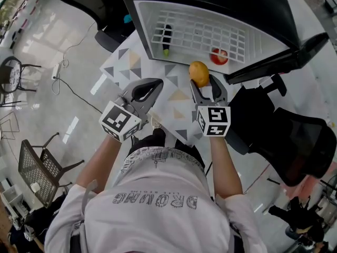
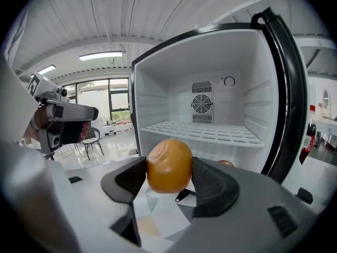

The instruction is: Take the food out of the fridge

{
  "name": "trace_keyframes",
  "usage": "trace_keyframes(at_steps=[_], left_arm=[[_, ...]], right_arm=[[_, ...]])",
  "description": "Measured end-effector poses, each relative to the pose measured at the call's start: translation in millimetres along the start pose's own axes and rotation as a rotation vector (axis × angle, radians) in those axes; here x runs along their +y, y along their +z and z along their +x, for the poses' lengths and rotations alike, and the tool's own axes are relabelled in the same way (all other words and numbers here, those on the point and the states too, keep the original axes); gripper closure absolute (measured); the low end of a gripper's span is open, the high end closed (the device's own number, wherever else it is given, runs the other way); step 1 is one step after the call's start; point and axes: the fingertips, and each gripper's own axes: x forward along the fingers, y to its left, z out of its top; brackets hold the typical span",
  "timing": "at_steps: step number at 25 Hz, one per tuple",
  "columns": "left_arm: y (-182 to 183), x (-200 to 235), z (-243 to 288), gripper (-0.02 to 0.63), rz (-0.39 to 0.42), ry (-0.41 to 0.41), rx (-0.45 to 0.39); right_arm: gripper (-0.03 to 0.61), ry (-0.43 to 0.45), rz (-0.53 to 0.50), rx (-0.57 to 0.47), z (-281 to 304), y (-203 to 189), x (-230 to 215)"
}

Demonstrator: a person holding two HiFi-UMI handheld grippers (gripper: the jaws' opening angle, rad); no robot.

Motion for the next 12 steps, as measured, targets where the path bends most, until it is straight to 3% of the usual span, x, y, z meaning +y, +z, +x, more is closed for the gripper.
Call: trace_keyframes(at_steps=[12], left_arm=[[14.9,-6.1,1.7,0.614,0.017,-0.024,-0.023]], right_arm=[[0.307,0.014,-0.020,-0.058,-43.1,34.0,6.4]])
